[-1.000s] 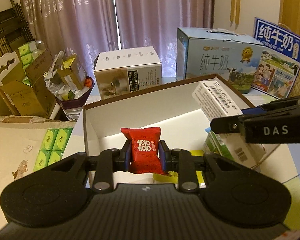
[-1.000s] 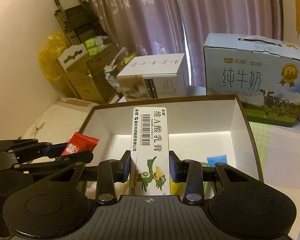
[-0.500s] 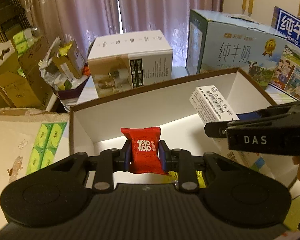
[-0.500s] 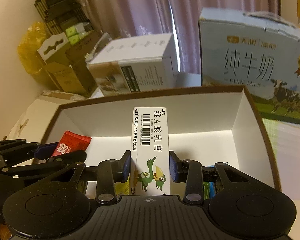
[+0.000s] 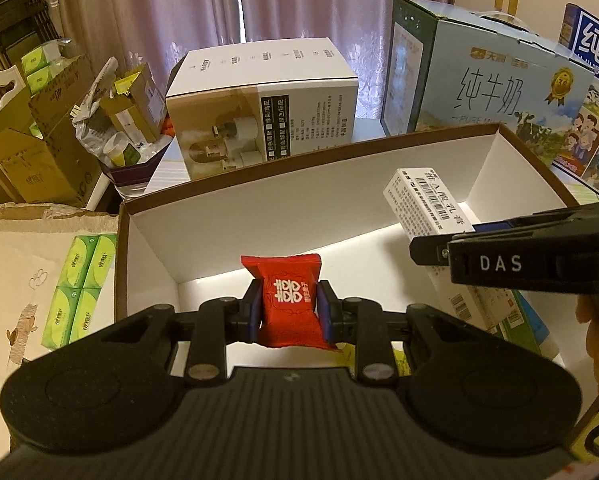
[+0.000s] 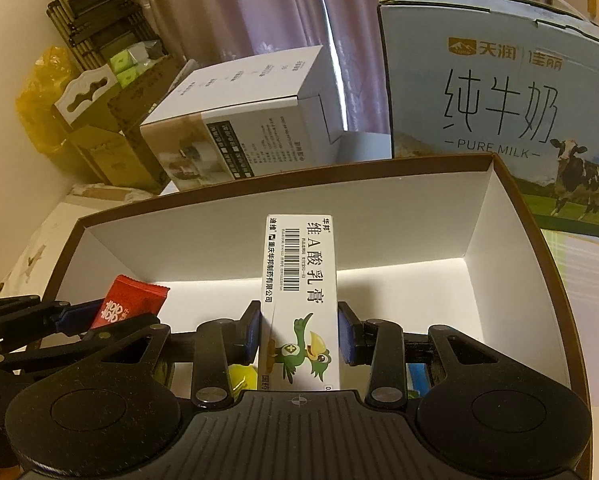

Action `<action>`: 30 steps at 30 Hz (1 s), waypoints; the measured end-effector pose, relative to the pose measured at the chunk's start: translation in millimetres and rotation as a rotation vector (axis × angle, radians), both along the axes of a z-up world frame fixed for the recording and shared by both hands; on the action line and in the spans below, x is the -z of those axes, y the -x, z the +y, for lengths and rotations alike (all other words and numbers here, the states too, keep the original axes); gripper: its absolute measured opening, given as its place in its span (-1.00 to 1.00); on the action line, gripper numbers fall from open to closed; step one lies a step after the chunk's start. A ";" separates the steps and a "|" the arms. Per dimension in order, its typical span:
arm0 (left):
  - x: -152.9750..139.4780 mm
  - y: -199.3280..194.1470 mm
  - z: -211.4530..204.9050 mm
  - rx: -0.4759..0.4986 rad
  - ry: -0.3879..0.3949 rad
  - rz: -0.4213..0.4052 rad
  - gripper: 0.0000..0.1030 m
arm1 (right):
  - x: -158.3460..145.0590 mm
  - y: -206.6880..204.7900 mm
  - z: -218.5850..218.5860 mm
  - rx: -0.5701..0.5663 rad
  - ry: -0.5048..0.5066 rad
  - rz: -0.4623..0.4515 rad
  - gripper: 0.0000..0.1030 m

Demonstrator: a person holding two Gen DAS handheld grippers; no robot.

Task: Organize objects
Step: 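Open the right gripper to drop the cream box while the left gripper releases the red packet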

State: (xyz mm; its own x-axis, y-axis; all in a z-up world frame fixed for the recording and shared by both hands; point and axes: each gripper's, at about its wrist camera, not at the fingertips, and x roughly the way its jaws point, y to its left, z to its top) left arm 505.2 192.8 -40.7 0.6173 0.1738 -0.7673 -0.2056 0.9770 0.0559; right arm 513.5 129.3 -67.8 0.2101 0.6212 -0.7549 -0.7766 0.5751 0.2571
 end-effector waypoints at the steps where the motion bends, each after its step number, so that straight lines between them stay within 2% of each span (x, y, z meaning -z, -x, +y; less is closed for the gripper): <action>1: 0.5 -0.5 0.2 0.000 0.001 0.000 -0.54 | -0.4 -0.1 0.9 -0.003 -0.008 -0.005 -0.32; 5: 2.6 -3.7 0.4 0.002 0.003 0.000 -0.54 | -3.6 -1.9 2.6 0.016 -0.019 -0.039 -0.28; 10: 4.5 -5.3 0.3 0.005 0.005 0.001 -0.54 | -5.6 -6.7 -5.4 0.027 -0.037 -0.014 -0.27; 23: 4.5 -14.3 -6.5 0.022 0.005 -0.020 -0.49 | 0.5 -12.9 -25.2 0.046 0.007 0.013 -0.27; 24: 4.3 -15.0 -6.2 0.020 0.003 -0.031 -0.41 | 0.4 -12.7 -26.6 0.048 0.008 0.013 -0.27; 25: 4.3 -15.7 -5.6 0.013 0.002 -0.035 -0.15 | -0.2 -12.0 -28.2 0.049 0.009 0.011 -0.27; 26: 4.6 -16.0 -4.3 0.003 0.002 -0.035 -0.03 | -1.2 -10.9 -30.0 0.047 0.009 0.007 -0.27; 27: 4.4 -15.3 -2.5 -0.002 0.004 -0.036 0.02 | -1.8 -9.9 -31.1 0.043 0.008 0.004 -0.26; 29: 4.4 -12.7 0.2 -0.009 0.005 -0.037 0.26 | -3.3 -6.6 -34.6 0.030 0.010 -0.003 -0.25; 30: 4.3 -10.6 1.3 -0.014 0.001 -0.036 0.29 | -4.0 -5.0 -36.2 0.025 0.010 -0.007 -0.24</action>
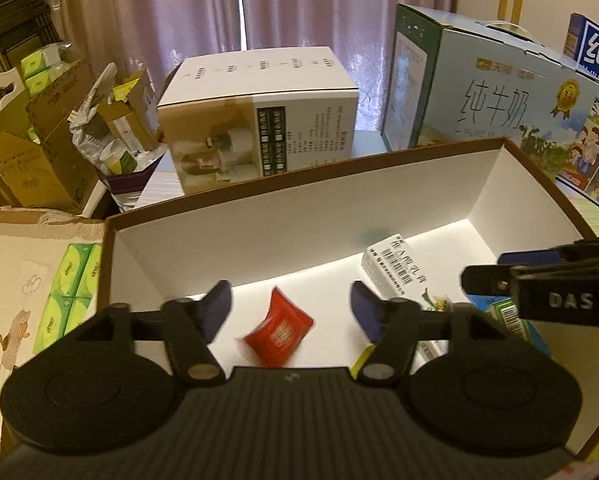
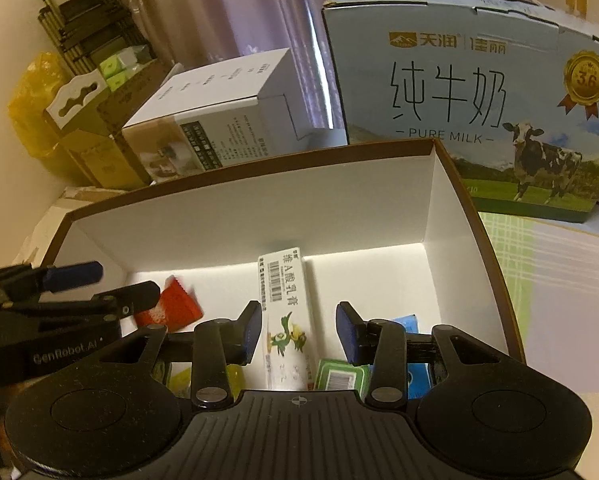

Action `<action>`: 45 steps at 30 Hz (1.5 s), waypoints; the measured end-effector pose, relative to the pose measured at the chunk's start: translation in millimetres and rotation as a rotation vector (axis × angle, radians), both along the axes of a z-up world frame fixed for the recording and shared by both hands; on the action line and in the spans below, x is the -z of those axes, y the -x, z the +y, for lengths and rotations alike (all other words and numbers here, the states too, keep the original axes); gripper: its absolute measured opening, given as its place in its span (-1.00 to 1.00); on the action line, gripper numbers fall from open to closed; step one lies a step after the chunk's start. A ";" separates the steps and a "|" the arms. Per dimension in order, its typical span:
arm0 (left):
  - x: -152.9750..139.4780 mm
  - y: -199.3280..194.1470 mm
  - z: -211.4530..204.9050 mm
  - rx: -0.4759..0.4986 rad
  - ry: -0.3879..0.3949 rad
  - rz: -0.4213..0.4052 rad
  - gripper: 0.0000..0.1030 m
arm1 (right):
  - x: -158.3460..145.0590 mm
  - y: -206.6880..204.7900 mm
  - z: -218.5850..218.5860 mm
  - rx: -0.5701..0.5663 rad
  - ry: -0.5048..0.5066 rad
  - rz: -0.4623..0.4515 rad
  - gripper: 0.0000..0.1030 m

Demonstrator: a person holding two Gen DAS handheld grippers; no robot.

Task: Organize objects
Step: 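Open the right gripper to drop the cream box while the left gripper releases the red packet, then withdraw both grippers from the brown box toward the scrunchie and floss case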

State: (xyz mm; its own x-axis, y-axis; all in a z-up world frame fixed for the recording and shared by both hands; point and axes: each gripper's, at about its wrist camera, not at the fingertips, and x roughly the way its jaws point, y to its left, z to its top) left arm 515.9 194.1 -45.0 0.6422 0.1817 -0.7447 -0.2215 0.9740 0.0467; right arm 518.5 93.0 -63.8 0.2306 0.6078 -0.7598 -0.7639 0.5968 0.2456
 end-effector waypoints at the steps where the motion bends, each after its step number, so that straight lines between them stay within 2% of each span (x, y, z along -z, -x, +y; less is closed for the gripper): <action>1: -0.3 1.9 0.9 -0.003 -0.002 0.000 0.31 | -0.7 1.6 -1.9 -0.003 0.000 -0.005 -0.21; 8: -3.8 19.2 7.5 -0.012 0.007 0.006 0.40 | -8.3 13.4 -14.6 -0.012 -0.023 -0.019 0.06; 15: -15.2 38.1 6.2 -0.021 0.020 0.003 0.43 | -16.9 25.5 -26.2 -0.007 -0.029 -0.029 0.21; 17: -20.1 44.5 3.9 -0.024 0.023 -0.001 0.51 | -20.9 29.5 -31.6 -0.003 -0.038 -0.033 0.24; 34: -66.0 111.9 -33.8 -0.006 0.044 -0.046 0.65 | -59.3 73.7 -98.1 0.028 -0.133 -0.018 0.32; 45: -76.3 165.0 -60.2 -0.019 0.077 -0.045 0.66 | -76.9 110.2 -140.8 0.028 -0.163 -0.019 0.34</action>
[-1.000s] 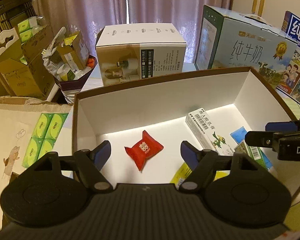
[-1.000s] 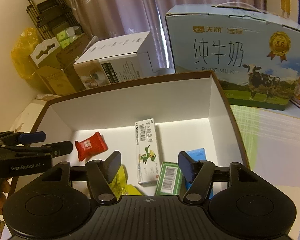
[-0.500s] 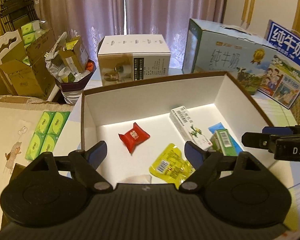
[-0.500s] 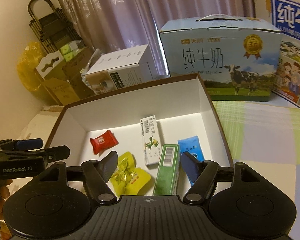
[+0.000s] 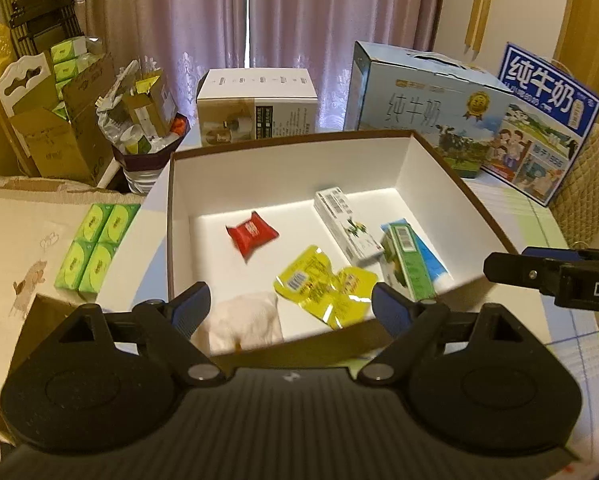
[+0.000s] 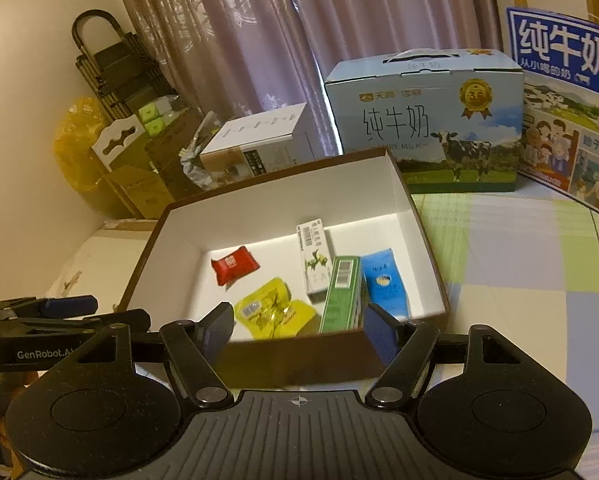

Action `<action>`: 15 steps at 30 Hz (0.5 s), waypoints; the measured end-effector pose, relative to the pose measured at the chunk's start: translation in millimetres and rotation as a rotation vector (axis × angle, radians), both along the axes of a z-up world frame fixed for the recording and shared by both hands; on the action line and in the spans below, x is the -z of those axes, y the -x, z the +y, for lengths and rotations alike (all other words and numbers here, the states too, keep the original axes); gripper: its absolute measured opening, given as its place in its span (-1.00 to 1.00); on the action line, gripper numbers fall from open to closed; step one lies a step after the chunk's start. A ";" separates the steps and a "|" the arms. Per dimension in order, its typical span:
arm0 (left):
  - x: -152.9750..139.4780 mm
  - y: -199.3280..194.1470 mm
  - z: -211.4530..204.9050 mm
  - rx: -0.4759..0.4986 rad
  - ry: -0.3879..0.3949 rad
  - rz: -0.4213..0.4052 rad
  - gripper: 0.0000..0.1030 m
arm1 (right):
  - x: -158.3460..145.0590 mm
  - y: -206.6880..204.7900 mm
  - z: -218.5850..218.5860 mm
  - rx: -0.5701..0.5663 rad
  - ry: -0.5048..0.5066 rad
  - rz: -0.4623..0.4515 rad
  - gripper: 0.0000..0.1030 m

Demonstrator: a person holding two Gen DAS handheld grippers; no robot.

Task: Organize objects
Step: 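Withdraw both grippers from the brown box toward the scrunchie and floss case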

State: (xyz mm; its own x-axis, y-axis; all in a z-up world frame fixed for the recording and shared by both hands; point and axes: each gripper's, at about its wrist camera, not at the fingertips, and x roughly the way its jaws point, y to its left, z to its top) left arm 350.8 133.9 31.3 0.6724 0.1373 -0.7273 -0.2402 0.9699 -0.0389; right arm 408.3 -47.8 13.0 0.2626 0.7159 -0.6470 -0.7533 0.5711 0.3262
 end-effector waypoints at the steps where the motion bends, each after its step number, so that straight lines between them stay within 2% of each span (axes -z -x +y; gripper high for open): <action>1: -0.7 4.8 -2.1 -0.001 0.004 -0.002 0.66 | -0.9 3.6 -4.0 -0.001 0.000 0.000 0.34; 15: 2.9 71.4 -40.5 0.008 0.043 0.021 0.66 | 10.2 52.4 -55.5 -0.031 0.016 0.055 0.35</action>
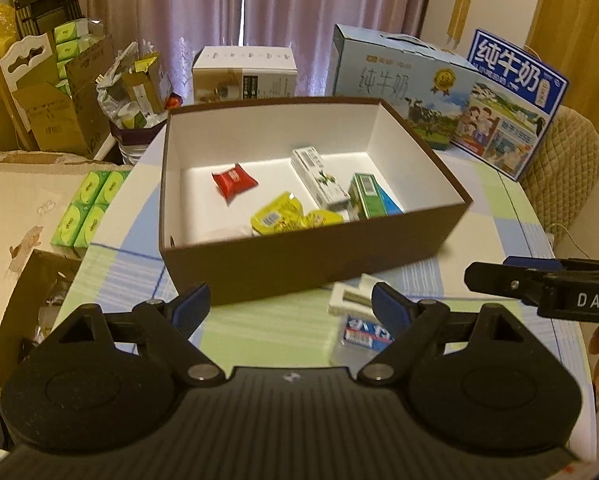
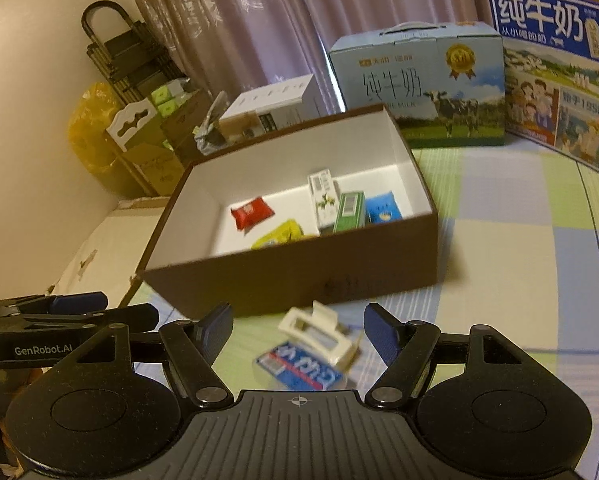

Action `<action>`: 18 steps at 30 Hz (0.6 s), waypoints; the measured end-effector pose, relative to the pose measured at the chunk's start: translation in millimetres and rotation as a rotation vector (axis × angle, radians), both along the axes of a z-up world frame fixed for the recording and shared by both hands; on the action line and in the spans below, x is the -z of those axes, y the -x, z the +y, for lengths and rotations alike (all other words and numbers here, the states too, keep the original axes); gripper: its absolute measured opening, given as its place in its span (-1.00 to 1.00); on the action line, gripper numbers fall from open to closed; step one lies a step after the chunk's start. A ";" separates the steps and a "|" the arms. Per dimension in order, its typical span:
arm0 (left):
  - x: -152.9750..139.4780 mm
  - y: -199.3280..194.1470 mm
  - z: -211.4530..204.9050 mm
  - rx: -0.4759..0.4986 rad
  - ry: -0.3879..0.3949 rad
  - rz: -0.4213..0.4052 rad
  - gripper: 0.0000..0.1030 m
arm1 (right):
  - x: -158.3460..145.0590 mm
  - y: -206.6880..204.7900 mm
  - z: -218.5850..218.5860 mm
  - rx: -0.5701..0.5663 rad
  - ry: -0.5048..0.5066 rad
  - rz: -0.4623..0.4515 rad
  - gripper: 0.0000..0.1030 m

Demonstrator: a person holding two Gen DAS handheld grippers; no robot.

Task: Organize objects
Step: 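Withdraw both grippers from the brown box toward the scrunchie and floss case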

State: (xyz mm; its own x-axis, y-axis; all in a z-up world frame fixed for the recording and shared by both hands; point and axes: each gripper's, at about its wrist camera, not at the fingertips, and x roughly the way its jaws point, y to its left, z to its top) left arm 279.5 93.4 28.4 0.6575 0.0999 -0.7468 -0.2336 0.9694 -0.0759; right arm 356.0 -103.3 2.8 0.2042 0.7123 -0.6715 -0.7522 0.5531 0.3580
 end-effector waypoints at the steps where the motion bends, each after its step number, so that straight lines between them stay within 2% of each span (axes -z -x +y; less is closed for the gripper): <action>1: 0.7 2.5 -1.8 0.002 0.001 0.001 0.66 | 1.4 2.6 -3.0 -0.001 0.002 0.005 0.35; 8: 7.3 19.4 -15.0 0.010 0.000 0.024 0.66 | 14.6 15.5 -20.9 -0.007 0.021 0.040 0.35; 18: 28.7 40.7 -20.3 -0.009 0.013 0.094 0.66 | 48.7 38.4 -39.3 -0.047 0.110 0.114 0.35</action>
